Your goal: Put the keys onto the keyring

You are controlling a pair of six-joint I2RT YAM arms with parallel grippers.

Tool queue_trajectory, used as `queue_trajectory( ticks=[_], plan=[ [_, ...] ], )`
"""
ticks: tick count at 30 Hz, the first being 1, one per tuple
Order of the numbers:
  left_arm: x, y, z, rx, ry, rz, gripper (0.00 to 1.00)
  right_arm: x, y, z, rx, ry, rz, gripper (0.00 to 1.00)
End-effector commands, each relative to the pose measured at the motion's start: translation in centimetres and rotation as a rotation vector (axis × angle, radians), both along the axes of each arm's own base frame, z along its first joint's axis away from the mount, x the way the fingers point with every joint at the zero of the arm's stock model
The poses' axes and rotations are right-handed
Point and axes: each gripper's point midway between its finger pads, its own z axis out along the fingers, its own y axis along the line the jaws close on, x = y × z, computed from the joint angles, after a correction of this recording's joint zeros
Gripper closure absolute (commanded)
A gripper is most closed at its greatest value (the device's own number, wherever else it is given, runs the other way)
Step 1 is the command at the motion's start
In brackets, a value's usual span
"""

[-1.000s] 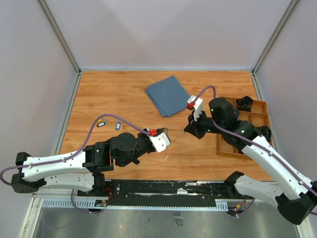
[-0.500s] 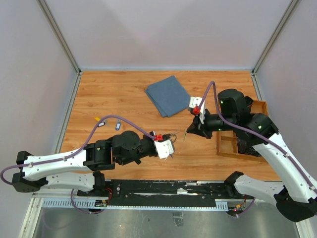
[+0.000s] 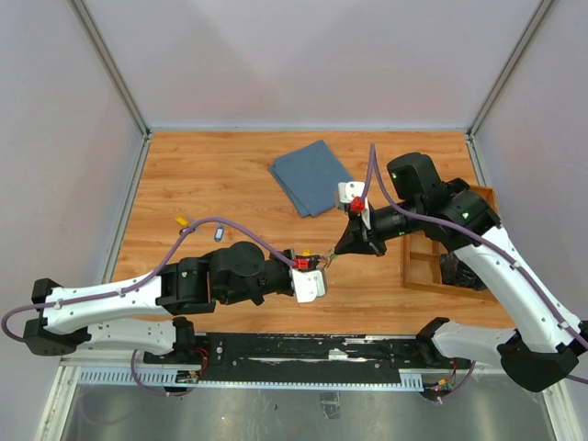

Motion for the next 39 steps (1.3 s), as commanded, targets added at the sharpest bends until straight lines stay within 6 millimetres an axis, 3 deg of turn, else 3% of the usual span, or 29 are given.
queue_trajectory(
  ticks=[1, 14, 27, 39],
  plan=[
    [-0.3, -0.5, 1.4, -0.024, -0.01, -0.029, 1.0, -1.2, 0.4, 2.3, 0.08, -0.023, 0.087, 1.0],
    [-0.5, -1.0, 1.2, -0.007, -0.002, -0.048, 0.99, -1.2, 1.3, 0.7, 0.03, -0.022, 0.131, 1.0],
    [-0.6, -0.9, 1.1, -0.002, -0.001, -0.05, 1.0, -2.7, 1.8, 0.1, -0.007, 0.004, 0.21, 1.0],
    [-0.5, -0.9, 1.0, 0.002, -0.001, -0.047, 0.99, -3.7, 1.6, 0.5, -0.001, 0.008, 0.246, 1.0]
  ],
)
